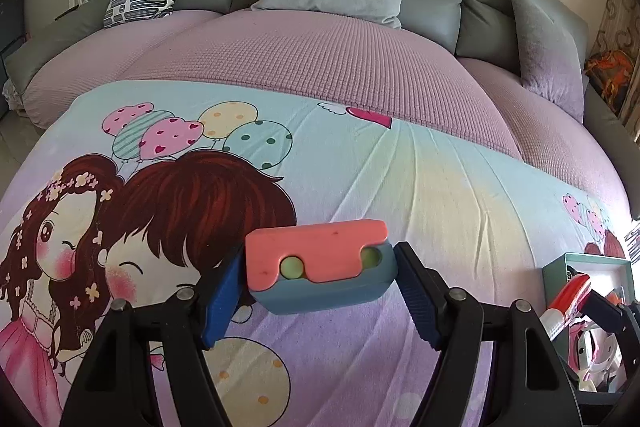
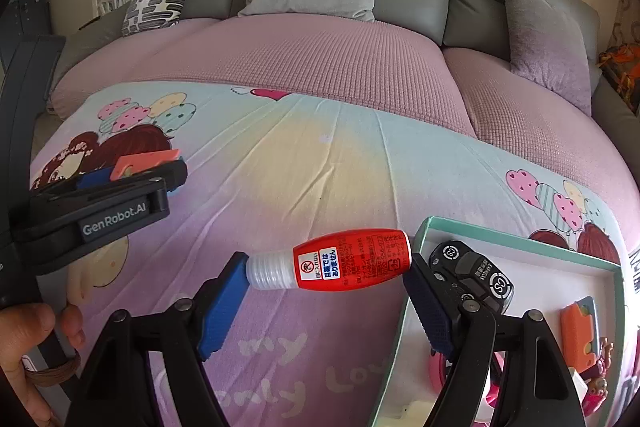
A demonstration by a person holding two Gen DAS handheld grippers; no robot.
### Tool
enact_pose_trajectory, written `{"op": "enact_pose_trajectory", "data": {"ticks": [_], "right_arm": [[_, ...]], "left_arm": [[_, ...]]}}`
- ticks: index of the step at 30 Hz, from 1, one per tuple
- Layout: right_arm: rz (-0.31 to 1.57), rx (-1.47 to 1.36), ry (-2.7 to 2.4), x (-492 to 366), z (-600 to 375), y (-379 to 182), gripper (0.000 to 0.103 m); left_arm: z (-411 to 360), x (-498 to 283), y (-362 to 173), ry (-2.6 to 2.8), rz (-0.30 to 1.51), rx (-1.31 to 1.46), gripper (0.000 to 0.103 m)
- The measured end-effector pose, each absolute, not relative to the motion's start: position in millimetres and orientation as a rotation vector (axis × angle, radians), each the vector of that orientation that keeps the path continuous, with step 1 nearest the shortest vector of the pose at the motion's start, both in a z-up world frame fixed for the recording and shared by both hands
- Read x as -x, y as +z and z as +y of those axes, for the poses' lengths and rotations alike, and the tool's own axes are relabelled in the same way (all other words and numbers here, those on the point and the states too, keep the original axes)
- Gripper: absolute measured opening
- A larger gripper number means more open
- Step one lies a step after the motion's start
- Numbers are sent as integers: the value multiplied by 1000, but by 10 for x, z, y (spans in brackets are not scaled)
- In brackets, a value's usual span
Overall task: Organize rigid objects
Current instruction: 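Lift the red glue bottle and coral-blue block and carry both over the tray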
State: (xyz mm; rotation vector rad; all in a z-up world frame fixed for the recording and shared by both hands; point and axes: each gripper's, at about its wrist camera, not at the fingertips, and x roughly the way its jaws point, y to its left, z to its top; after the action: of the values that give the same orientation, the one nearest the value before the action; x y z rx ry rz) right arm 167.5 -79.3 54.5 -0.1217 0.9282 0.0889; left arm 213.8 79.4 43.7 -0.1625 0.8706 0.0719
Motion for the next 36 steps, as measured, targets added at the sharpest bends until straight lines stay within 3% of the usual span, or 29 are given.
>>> {"op": "enact_pose_trajectory", "data": {"ticks": [14, 25, 36], "right_arm": [[875, 54, 14, -1356, -1229, 986, 80], [869, -42, -194, -836, -2001, 1168, 80], [973, -126, -303, -408, -2642, 904, 81]], "left_arm": [[486, -1916, 738, 55, 823, 104, 74], [-542, -1447, 1186, -161, 810, 37, 74], [-1485, -1123, 1056, -342, 893, 21, 74]]}}
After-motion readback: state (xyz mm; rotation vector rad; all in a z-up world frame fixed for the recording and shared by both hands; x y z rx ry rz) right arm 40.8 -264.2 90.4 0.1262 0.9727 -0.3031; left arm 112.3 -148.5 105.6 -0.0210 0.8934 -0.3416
